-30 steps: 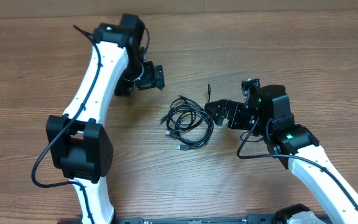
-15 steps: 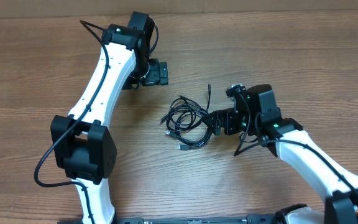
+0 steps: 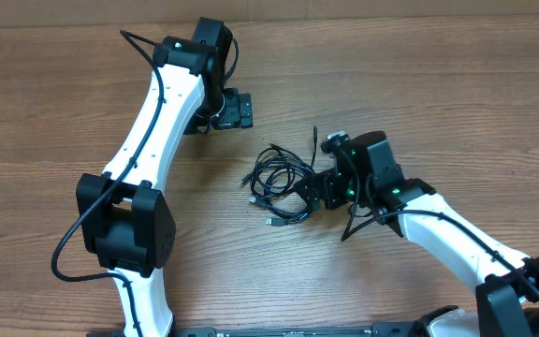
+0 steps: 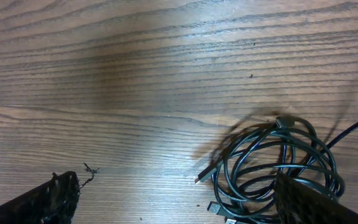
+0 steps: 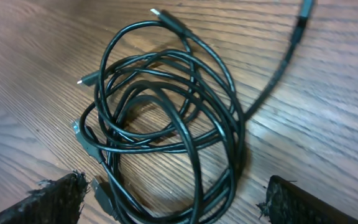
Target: Untangle cables
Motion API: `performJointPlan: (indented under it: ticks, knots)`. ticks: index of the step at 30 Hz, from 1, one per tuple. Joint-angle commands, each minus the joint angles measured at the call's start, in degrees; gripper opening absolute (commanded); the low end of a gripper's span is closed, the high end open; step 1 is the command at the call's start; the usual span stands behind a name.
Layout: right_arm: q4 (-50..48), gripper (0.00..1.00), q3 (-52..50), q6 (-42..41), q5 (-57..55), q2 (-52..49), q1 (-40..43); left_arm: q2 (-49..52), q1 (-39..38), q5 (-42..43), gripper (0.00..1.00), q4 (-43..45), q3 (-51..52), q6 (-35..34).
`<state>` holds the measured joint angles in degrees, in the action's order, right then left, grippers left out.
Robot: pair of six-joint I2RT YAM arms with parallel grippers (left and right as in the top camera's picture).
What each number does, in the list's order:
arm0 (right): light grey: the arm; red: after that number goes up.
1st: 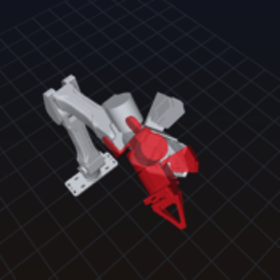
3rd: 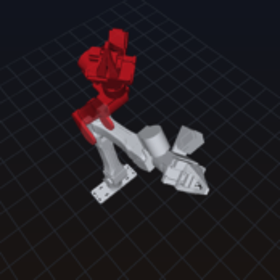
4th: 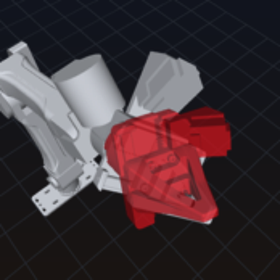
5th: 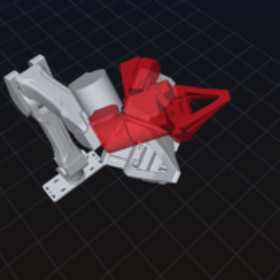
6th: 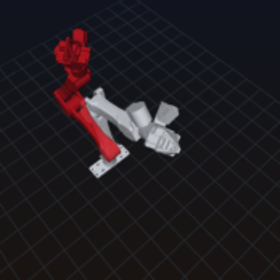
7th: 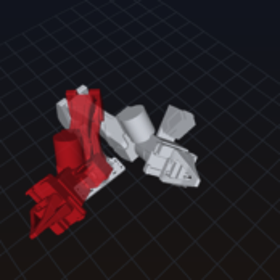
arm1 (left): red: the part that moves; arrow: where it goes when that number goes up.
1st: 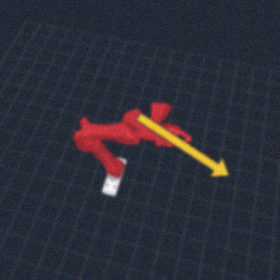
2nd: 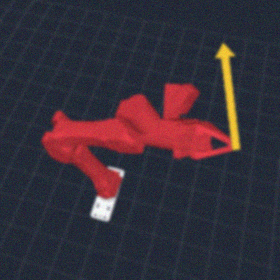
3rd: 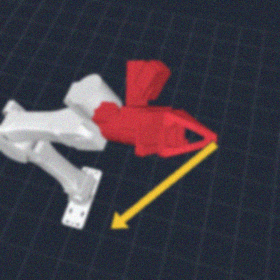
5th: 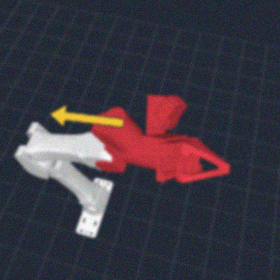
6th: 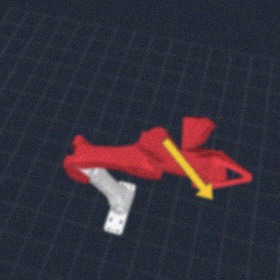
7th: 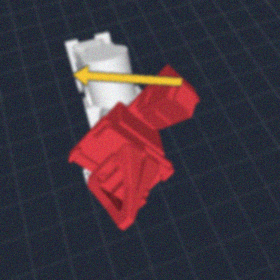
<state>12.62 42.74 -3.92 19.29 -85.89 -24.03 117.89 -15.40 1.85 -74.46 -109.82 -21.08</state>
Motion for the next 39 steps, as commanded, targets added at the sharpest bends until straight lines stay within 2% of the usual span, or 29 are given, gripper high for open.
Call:
performJointPlan:
  ticks: [1,4,9,12,39]
  knots:
    - [-0.61,0.92,0.09,2.56,-6.86,0.24,-1.9,-1.36,0.0,-0.81,0.99,0.2,-0.9,-0.81]
    - [-0.59,0.91,0.09,5.42,-9.84,0.24,-2.54,-1.36,0.0,-0.81,1.0,0.2,-0.9,-0.79]
    - [-2.14,0.84,0.09,13.57,-10.34,0.24,-2.6,-1.36,0.0,-0.81,1.0,0.2,-0.9,-0.81]
    - [-3.52,0.84,0.09,16.22,-10.71,0.04,-2.6,-1.36,0.0,-0.81,1.0,0.2,-0.9,-0.81]
    - [-8.33,0.82,0.09,17.94,-10.05,-8.33,-2.6,-1.36,0.0,-0.81,0.99,0.2,-0.9,-0.81]
